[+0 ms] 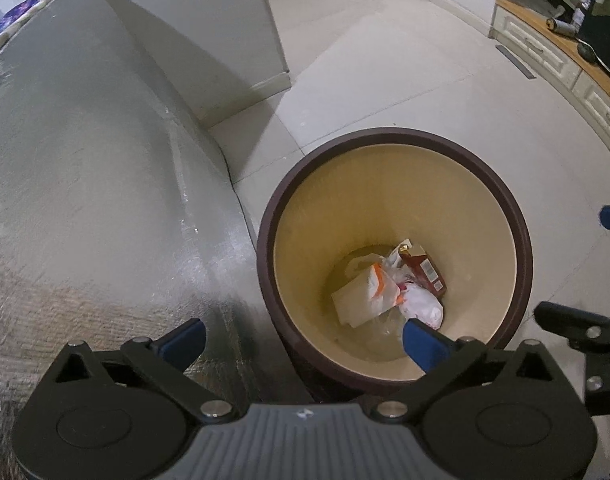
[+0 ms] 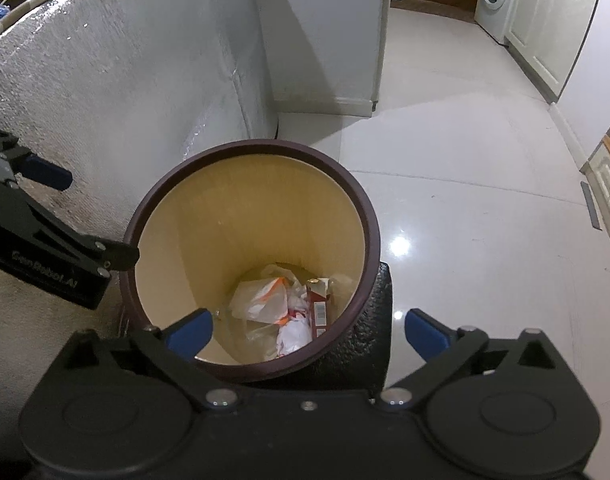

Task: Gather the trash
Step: 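Move both open tools back from the wastebasket to the checkered table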

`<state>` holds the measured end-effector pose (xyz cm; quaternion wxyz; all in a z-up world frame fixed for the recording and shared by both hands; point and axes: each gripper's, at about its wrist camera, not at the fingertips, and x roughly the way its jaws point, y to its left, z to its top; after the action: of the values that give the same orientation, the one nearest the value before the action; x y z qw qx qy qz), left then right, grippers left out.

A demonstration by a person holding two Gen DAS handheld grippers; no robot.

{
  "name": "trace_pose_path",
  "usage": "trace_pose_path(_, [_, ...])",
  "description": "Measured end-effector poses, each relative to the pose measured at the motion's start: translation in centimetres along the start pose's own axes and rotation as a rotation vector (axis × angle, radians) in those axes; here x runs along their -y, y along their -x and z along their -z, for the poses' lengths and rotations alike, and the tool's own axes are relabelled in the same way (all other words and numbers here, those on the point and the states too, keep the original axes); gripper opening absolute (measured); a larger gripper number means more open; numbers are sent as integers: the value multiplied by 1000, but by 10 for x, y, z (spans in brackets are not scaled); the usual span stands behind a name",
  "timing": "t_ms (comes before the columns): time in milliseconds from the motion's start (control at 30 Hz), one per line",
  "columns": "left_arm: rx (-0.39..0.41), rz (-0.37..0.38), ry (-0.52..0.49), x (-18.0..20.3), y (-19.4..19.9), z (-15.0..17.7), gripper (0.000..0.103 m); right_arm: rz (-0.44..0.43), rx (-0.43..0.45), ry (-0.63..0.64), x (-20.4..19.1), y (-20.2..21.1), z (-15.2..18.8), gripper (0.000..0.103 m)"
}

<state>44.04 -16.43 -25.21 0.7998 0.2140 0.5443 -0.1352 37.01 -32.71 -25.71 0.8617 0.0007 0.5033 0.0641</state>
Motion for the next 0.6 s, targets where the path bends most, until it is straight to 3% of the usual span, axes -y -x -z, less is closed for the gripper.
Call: trace_pose_path(600, [92,30,70,-1,73,40,103,-7,111,-23,2,79,22,103])
